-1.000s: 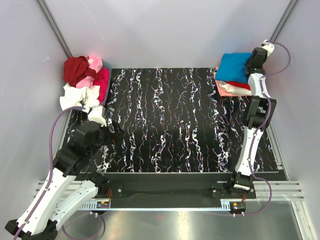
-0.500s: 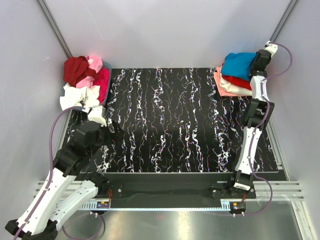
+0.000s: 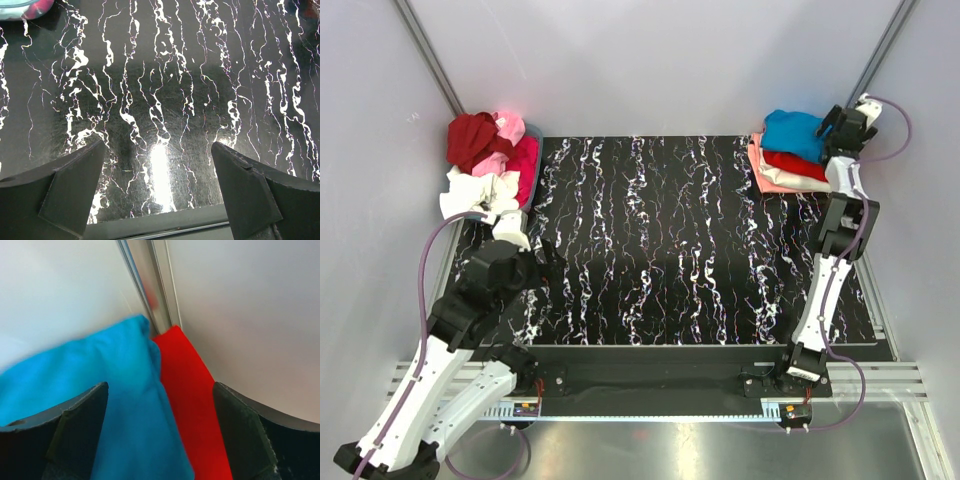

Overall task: Fold and stack the t-shirts
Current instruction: Neatly place the folded tshirt to the corner

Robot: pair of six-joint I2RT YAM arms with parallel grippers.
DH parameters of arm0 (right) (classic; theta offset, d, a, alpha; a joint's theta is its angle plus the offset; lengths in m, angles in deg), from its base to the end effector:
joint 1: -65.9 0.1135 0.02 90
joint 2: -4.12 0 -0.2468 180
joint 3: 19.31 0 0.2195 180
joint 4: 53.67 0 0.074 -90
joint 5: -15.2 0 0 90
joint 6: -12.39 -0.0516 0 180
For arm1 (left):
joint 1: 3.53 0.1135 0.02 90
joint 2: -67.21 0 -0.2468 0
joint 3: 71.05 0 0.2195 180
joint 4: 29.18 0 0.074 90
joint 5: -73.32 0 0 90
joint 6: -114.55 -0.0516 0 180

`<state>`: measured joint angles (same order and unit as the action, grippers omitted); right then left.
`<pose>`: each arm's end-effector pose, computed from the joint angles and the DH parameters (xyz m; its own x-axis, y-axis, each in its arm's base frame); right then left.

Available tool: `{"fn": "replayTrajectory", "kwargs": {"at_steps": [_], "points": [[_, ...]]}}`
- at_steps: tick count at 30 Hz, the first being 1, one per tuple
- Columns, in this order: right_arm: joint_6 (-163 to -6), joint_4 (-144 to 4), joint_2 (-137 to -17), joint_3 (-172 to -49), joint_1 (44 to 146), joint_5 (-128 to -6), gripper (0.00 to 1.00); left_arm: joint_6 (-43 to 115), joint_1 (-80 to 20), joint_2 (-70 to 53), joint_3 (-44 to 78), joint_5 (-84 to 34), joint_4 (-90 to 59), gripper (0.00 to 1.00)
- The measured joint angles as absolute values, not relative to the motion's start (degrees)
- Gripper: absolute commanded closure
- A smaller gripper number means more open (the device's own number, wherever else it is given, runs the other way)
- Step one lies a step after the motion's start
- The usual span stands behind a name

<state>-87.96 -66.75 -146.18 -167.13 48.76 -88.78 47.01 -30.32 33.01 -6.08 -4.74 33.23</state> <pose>0.5441 -0.1808 0.1930 -0.1608 0.2320 -0.9593 0.5462 0.8305 0.1093 0.1034 -0.0403 0.2992 -0.5412 -0.1455 -0.8282 0.0833 0.9708 -0.2250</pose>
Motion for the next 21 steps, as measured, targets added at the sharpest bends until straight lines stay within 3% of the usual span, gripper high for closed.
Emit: {"fn": "replayTrajectory", "kwargs": {"at_steps": [10, 15, 21], "points": [[-99.3, -56.8, -122.2, -144.9, 48.5, -88.7, 0.09, 47.0, -29.9, 33.9, -6.1, -4.9, 33.0, 0.05], [-110.3, -50.8, -115.2, -132.5, 47.1, -86.3, 0.27, 47.0, -29.9, 34.5, -6.1, -4.9, 32.9, 0.05], [-123.6, -50.1, -115.4, -125.3, 42.8, -79.4, 0.32, 47.0, -29.8, 34.9, -6.1, -4.9, 32.9, 0.05]]}}
